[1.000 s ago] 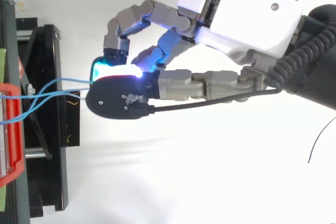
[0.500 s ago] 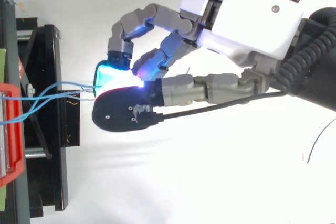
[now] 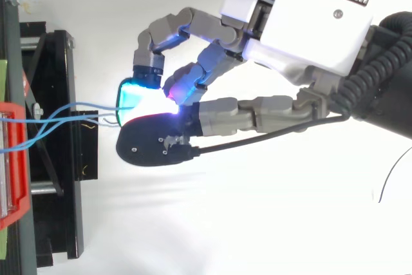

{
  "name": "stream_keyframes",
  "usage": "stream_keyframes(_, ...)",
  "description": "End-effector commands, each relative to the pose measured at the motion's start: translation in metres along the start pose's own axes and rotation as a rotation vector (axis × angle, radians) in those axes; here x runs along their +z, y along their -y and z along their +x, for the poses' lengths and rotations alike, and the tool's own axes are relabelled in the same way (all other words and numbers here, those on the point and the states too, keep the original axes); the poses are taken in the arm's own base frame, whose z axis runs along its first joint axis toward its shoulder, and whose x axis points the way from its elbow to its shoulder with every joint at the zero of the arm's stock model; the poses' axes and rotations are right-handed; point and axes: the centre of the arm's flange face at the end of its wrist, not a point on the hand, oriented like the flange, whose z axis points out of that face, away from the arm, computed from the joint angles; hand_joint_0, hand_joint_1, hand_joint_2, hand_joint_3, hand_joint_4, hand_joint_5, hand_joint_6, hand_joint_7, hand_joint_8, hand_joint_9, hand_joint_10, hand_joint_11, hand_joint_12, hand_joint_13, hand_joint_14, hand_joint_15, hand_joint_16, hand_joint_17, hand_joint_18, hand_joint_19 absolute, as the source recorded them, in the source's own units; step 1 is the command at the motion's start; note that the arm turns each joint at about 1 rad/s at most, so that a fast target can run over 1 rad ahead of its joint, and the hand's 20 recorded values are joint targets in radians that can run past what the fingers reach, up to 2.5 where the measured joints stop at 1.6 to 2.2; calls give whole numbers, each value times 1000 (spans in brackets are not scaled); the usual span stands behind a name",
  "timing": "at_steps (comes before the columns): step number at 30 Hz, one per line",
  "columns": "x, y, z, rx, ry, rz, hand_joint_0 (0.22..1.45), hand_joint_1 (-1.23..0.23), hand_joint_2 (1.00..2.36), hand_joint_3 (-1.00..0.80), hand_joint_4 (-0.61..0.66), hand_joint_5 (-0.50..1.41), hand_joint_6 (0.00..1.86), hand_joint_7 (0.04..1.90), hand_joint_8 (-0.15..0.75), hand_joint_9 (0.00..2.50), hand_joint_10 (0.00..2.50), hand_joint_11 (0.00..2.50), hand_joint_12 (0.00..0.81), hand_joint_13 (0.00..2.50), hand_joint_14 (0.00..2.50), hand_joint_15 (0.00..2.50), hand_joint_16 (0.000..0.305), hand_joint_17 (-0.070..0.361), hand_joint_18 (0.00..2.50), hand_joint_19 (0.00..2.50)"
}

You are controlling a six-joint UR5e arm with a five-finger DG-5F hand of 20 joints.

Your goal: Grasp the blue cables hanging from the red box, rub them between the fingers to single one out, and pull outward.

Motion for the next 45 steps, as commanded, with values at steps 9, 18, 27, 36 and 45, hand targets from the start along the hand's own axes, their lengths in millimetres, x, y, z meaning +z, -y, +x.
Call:
stream_keyframes(9,0,0,0,0,0,0,565,-747,1014,-279,196,-127,895,1076,345,1018,17,555,423,805,16,476,48,109,668,477)
stream_keyframes(18,0,0,0,0,0,0,593,-409,1010,-368,171,-103,856,1096,338,1074,16,521,412,817,17,477,48,107,655,500)
stream_keyframes(27,0,0,0,0,0,0,591,-588,1008,-80,193,-96,817,1003,398,1108,11,513,483,878,15,456,61,136,767,426)
stream_keyframes(36,0,0,0,0,0,0,584,-656,1008,-103,236,-114,833,1010,393,1069,14,515,480,864,13,458,60,135,755,422)
stream_keyframes(45,0,-1,0,1,0,-1,556,-645,1012,-327,200,-118,843,1048,350,1042,16,539,429,822,16,480,49,111,663,485)
